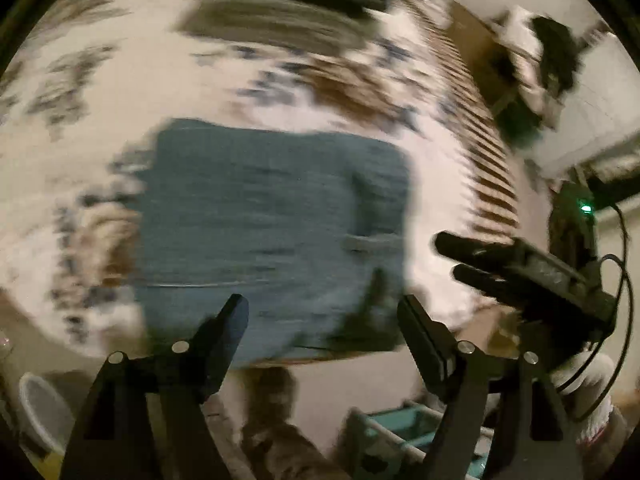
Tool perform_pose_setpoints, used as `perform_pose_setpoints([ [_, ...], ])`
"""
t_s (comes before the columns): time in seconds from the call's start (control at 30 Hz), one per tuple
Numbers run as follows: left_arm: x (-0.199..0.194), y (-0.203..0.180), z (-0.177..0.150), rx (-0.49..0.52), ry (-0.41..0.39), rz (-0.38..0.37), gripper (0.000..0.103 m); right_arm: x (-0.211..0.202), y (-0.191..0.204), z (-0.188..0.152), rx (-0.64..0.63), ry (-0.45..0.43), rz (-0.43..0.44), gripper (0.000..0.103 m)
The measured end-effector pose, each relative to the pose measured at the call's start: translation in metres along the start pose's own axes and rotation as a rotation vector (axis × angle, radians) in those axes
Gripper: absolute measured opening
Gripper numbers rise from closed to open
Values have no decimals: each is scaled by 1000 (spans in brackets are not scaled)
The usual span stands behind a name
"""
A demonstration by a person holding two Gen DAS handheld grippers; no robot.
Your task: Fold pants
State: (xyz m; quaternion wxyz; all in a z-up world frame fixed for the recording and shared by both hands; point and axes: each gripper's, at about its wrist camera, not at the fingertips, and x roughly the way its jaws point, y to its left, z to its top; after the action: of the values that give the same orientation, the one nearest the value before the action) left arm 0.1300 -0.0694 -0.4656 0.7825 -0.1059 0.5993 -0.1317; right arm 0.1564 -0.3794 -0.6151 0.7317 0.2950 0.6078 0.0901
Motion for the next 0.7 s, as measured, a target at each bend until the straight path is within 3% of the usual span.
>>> perform_pose_setpoints([
  [0.13, 0, 51, 12, -78, -31, 130, 76, 54, 18, 15, -57, 81, -18, 97],
  [0.2, 2, 70, 16, -109, -52, 191, 76, 76, 17, 19, -26, 119, 0, 89],
  [0.27, 4, 82, 20, -120, -78, 237, 76, 81, 27, 17, -79, 87, -70, 48],
  [0.3, 3, 86, 21, -119, -89, 260, 76, 81, 35, 15, -121, 75, -111, 45],
  [0.37, 7, 92, 22, -116, -95, 282, 76, 70, 46, 4, -180, 25, -163, 28],
  [0.7, 18, 89, 35, -157, -83, 167, 76, -49, -2, -23, 47, -188, -201, 20],
])
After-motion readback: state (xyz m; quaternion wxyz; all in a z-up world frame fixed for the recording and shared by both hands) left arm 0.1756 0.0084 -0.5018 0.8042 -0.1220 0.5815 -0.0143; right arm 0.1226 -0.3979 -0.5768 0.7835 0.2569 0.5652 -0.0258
